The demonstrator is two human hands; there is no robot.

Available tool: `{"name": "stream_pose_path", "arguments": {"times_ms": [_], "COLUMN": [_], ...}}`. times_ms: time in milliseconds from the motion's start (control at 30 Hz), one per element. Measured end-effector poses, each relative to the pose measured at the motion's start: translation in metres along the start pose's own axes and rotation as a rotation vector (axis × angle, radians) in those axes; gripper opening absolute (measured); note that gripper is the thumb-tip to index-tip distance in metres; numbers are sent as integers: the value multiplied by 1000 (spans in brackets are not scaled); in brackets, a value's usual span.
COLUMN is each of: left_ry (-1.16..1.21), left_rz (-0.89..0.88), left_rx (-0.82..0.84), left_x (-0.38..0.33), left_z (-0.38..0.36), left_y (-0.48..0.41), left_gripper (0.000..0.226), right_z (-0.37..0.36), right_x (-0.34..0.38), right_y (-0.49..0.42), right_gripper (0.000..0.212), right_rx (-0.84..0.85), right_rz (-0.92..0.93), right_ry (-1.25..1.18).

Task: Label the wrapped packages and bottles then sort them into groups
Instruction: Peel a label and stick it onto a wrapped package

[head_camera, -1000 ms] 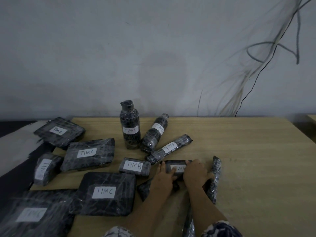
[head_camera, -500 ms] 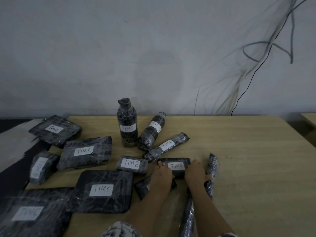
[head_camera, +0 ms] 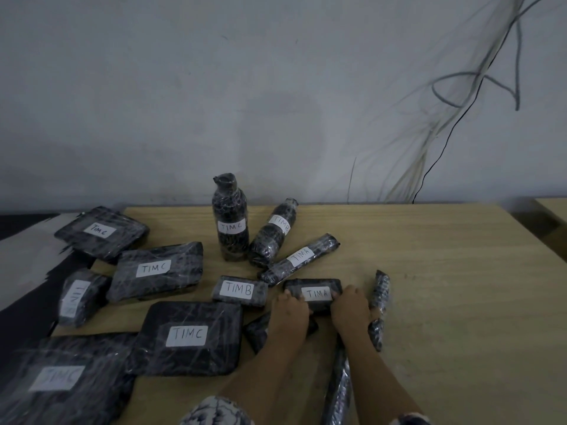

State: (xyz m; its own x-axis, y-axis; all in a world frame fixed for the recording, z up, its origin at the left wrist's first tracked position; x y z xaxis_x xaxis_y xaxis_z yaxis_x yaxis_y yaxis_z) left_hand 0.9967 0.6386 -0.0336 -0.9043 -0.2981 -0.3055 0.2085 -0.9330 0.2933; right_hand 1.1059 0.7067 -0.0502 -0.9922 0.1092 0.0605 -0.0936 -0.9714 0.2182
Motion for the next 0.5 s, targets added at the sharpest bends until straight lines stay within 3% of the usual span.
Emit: {"name": "stream_pose_path", "arguments": {"times_ms": [167, 433, 500], "left_ry": [56, 431, 451], "left_rz": [-8, -24, -28], "left_rx": [-1, -18, -46], "left_x": [0, 7, 9], "left_z": [5, 23, 32], "left_y": [2, 19, 20], "left_gripper": [34, 48, 41], "right_z": [4, 20, 23], "right_x": [4, 4, 6], "right_y": [-1, 4, 9], "right_gripper": [19, 21, 22], "right_rx": [32, 111, 90], "right_rz": [73, 134, 120], "right_ry": [93, 239, 263]}}
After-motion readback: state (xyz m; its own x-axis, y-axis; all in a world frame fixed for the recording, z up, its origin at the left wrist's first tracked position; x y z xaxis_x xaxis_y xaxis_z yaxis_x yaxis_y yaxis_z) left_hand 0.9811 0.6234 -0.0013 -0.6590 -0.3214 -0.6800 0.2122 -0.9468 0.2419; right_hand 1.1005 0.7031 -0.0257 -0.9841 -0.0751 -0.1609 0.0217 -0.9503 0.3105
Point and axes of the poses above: each hand's wrist, its own y-axis away from the middle knuckle, its own z-axis out of the back of the hand, x = y × z, the point moved 3 cm from there along -y, towards the middle knuckle, and after that the axes turned 15 degrees about y, right-handed, at the moved point
